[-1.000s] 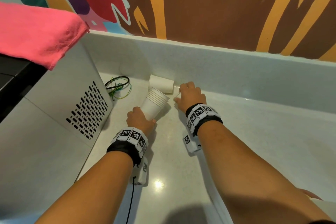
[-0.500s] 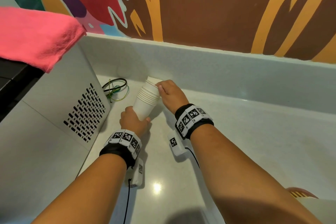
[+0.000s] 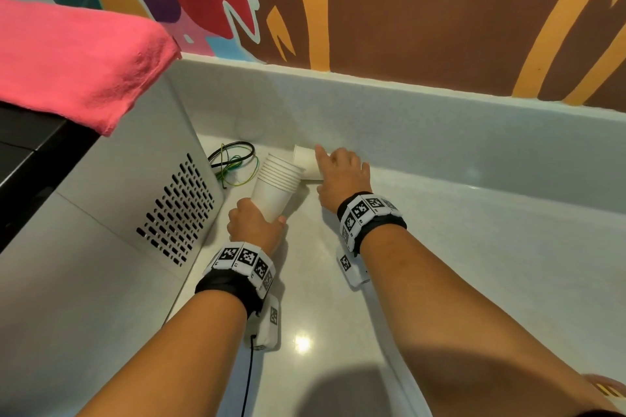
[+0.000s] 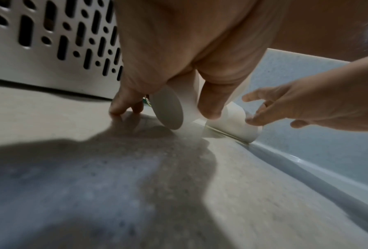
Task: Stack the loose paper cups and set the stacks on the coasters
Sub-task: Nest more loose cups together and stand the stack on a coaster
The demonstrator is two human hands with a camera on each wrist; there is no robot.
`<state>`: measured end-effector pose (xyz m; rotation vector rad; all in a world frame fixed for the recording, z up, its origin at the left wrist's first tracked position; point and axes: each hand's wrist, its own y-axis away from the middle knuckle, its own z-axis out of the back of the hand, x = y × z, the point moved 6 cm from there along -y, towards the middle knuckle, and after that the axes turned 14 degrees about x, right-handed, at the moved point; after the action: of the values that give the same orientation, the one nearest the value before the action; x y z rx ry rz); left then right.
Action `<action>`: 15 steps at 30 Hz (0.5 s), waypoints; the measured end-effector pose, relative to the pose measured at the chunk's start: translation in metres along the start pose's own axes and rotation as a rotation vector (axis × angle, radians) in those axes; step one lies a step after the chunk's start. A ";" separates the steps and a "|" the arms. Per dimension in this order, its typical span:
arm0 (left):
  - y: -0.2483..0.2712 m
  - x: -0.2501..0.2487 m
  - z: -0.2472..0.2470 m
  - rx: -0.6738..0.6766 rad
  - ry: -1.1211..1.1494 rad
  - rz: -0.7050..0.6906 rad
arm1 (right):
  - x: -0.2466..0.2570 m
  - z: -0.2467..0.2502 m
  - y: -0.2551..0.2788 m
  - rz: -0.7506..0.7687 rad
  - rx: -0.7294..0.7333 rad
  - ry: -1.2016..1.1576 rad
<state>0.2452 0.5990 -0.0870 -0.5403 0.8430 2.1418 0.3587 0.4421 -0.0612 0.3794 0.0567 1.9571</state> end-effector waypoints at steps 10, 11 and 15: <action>0.002 -0.004 -0.002 0.000 -0.009 0.008 | 0.014 -0.007 -0.004 0.076 0.040 -0.030; 0.002 -0.004 -0.001 0.001 -0.006 0.011 | 0.014 -0.005 -0.002 0.049 0.037 -0.019; 0.004 -0.005 -0.001 0.008 -0.005 0.016 | 0.013 0.002 0.002 0.066 0.002 -0.139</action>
<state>0.2455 0.5945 -0.0832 -0.5251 0.8557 2.1520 0.3527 0.4531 -0.0561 0.5233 -0.0439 1.9902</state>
